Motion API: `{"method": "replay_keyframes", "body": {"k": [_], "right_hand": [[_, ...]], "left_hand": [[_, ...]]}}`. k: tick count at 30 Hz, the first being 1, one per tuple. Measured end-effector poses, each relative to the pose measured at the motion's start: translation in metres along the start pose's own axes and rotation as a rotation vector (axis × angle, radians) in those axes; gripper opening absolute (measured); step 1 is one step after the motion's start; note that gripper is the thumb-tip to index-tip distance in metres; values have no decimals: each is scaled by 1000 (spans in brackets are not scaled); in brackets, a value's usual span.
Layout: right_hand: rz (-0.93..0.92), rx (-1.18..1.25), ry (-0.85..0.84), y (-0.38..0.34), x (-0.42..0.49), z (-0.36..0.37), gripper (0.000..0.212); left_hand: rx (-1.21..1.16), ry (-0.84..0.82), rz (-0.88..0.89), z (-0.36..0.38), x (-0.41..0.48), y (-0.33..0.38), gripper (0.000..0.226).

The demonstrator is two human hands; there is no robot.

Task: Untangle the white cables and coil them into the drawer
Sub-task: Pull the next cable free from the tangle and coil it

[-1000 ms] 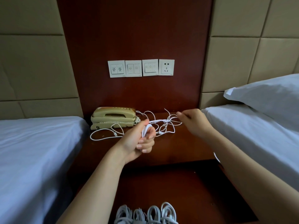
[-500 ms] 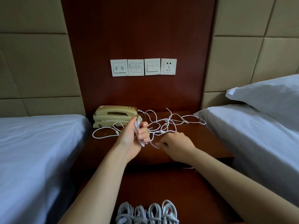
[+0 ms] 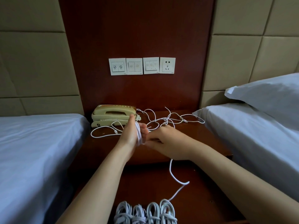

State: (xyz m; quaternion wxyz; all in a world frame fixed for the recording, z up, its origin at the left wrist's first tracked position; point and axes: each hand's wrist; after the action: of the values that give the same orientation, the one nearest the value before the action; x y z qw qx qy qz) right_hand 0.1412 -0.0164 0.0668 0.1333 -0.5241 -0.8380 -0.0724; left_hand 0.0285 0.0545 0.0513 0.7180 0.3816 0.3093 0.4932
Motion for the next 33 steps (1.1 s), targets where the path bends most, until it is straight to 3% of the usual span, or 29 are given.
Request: {"method": "replay_keyframes", "body": {"k": [4, 14, 18, 22, 25, 29, 33], "right_hand": [[32, 122, 72, 5, 1, -5, 25], [232, 540, 210, 34, -1, 4, 20], [290, 507, 287, 56, -1, 11, 23], [273, 441, 258, 61, -2, 23, 32], [280, 391, 212, 60, -3, 32, 36], [243, 253, 15, 48, -11, 30, 30], [118, 57, -58, 25, -11, 18, 23]], "left_hand": [[178, -204, -52, 8, -9, -10, 85], [223, -473, -247, 11, -24, -15, 81], [182, -517, -298, 13, -27, -14, 75], [137, -508, -274, 13, -28, -16, 54], [-30, -446, -233, 13, -27, -12, 50], [-295, -272, -136, 11, -21, -4, 49], [-442, -33, -42, 8, -12, -4, 50]]}}
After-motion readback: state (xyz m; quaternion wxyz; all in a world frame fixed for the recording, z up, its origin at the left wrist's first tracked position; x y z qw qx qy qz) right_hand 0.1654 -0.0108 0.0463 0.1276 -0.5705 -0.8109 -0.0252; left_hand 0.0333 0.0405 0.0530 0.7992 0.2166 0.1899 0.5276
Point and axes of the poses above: each hand's wrist, its own x-axis towards the middle knuckle, its own z-axis out of the palm, y = z × x, and after that the axes turned 13 degrees about -x, right-handed
